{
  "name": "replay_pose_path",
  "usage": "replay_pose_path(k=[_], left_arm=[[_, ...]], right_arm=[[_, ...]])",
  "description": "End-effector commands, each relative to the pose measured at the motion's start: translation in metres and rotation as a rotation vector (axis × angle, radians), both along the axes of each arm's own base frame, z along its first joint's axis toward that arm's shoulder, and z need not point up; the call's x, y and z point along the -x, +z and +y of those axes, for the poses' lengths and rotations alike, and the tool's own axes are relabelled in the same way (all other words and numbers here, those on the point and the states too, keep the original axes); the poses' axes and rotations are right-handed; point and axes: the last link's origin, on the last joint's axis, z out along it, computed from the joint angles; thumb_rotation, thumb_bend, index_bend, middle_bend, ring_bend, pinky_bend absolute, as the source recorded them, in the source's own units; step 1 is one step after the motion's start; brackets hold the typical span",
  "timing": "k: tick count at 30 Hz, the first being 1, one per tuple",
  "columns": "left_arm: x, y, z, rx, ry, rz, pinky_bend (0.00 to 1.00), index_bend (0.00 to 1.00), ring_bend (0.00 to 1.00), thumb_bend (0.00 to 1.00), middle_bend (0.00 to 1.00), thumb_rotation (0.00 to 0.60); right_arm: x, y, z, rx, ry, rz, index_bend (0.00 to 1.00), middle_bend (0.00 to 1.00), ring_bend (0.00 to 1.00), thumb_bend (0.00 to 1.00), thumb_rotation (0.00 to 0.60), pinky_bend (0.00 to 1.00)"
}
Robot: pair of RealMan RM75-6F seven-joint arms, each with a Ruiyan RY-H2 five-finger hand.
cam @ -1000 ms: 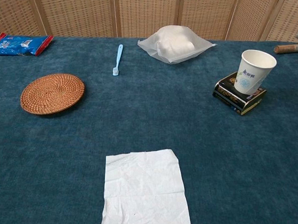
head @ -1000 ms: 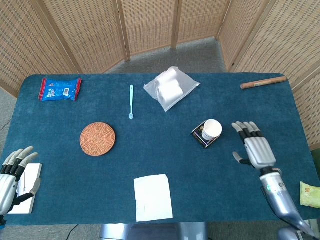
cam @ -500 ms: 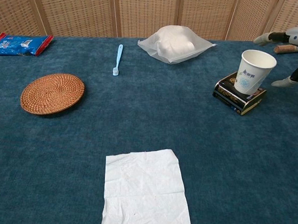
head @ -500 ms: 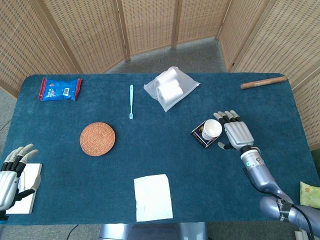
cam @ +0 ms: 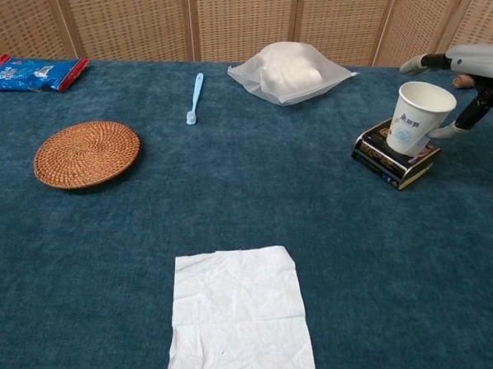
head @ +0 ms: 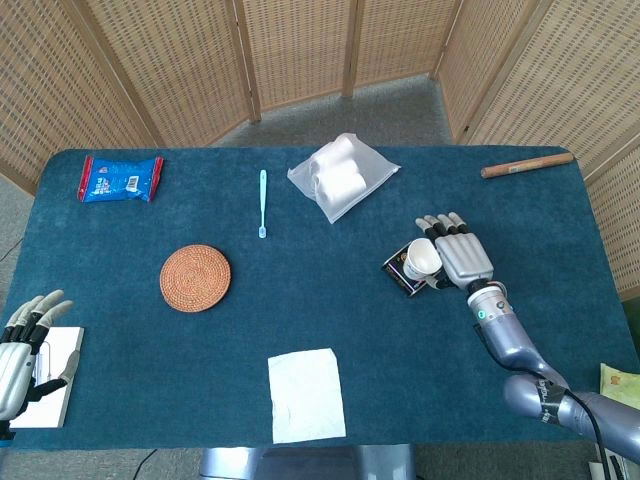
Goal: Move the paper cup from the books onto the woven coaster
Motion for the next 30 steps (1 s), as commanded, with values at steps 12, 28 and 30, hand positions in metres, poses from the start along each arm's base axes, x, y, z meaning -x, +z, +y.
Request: replay_pose_path(k=[12,28,30], left_arm=[[0.004,-0.003,0.001,0.013,0.009,-0.001,0.0,0.14,0.0,0.48,0.11,0.6],[0.003,-0.003,0.008,0.025,-0.015,0.007,0.0,0.14,0.0,0.48,0.11,0.6],[0.003,-0.003,0.009,0.029,-0.02,0.009,0.0,0.14,0.0,0.48,0.11,0.6]], right_arm=[[-0.004,-0.006,0.0,-0.012,0.013,0.024,0.29,0.28,0.26,0.28,0.6,0.44],[-0.027,-0.012,0.027,-0.053,0.072,-0.023,0.33,0.33,0.33,0.28,0.6,0.49],[-0.035,-0.016,0.031,-0.065,0.081,-0.042,0.33,0.33,0.32,0.27,0.6,0.49]])
